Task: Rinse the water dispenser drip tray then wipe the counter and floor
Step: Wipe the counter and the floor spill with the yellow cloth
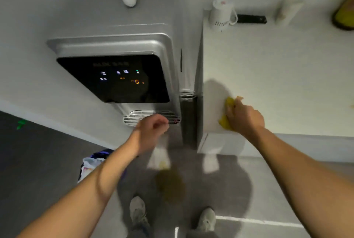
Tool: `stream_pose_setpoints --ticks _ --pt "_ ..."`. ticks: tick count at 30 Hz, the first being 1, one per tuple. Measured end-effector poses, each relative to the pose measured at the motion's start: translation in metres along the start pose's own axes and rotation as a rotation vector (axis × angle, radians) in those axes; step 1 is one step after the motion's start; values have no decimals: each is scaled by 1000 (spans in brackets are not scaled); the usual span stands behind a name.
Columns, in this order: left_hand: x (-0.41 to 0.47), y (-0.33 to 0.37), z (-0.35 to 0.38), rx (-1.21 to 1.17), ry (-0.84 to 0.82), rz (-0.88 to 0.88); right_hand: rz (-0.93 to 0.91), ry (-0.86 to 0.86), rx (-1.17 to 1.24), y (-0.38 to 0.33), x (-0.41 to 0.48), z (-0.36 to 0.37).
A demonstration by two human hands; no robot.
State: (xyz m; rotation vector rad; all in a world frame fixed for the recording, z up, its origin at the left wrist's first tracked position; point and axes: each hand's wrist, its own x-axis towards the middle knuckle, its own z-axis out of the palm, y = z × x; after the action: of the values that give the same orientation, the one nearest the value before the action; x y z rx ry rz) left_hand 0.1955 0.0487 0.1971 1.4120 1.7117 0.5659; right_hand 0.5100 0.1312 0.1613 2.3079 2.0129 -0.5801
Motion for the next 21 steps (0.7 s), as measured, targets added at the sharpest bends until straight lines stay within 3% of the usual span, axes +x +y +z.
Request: stream_pose_setpoints --ticks 2,4,7,15,18,21 --pt "3 35 23 74 -22 24 85 -126 200 23 -20 -20" --pt "8 68 47 174 -56 73 144 -137 473 56 -40 -43" --pt "26 113 91 207 -113 108 244 -53 762 113 -54 -71" --pt "115 216 251 373 -284 338 400 166 1160 265 -25 -143" --pt "153 254 314 444 -294 491 473 322 1173 330 -4 -174" --pt "195 291 370 565 -275 595 530 429 982 403 25 -206"
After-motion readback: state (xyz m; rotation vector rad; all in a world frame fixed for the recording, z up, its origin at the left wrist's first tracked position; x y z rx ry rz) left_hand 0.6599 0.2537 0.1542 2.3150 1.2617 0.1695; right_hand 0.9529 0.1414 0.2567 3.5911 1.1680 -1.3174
